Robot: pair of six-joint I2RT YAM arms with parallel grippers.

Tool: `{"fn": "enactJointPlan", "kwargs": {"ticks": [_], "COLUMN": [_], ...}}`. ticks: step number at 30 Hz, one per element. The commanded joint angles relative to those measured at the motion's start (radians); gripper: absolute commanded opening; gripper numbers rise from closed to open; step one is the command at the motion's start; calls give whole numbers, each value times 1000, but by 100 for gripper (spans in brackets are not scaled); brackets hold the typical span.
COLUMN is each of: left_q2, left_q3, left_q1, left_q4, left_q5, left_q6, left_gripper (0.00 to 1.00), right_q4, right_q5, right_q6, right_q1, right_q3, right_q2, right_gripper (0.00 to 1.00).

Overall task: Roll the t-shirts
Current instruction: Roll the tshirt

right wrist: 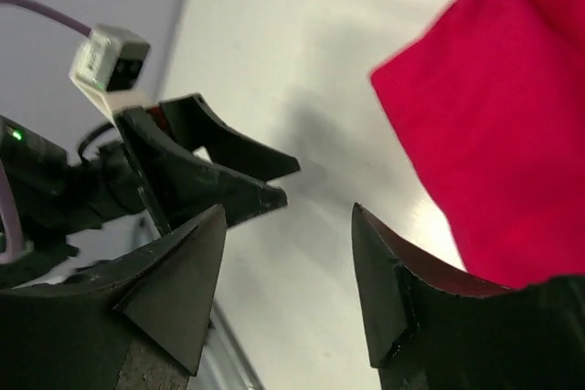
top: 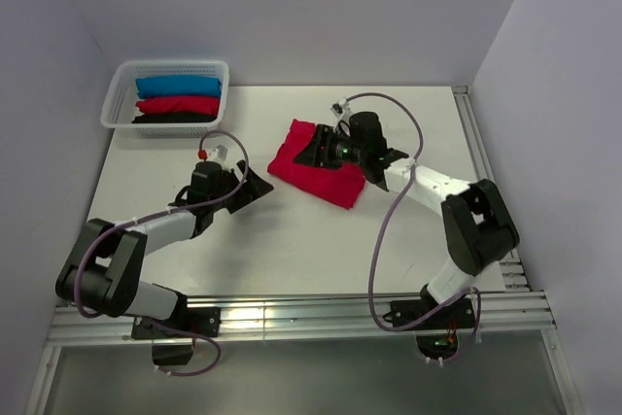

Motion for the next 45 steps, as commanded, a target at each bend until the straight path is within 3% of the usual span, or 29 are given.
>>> {"fn": "enactJointPlan", "kwargs": {"ticks": [1,6,10,20,30,36,41,42,45], "left_q2": [63,182,249,422,493,531,594,600,606], "left_q3": [14,43,72,146,203,247,298,306,329], "left_q1": [-10,-21,-24,-32,-114,-173,-180,-180,-180], "left_q4": [156,254,319,422,376,334,359,362,354], "left_q5": [46,44,26,-8,-253,-396,-387,-385,-390], "left_q6": [-51,-87,-130,-298,-426,-474,-468,-454,-427], "left_gripper": [87,87,86,81,71,66,52,46,16], "right_q4": [-272,-457,-492,-398,-268,-219,-205,-203,-199], "right_q5": [192,641,801,848,869,872,846,842,831], "right_q6": [-233,-370,-396,-379,-376,-353,-355,-355,-362], "right_q1": [36,129,204,243,243,244,244,244,246], "right_q3": [-34,-42,-54,-145,-281,-327,-332,-332,-332], "right_q2": [-127,-212,-217,-287,-454,-476,-456,-453,-450], "right_gripper": [65,63,60,57,57,57,56,56,56]}}
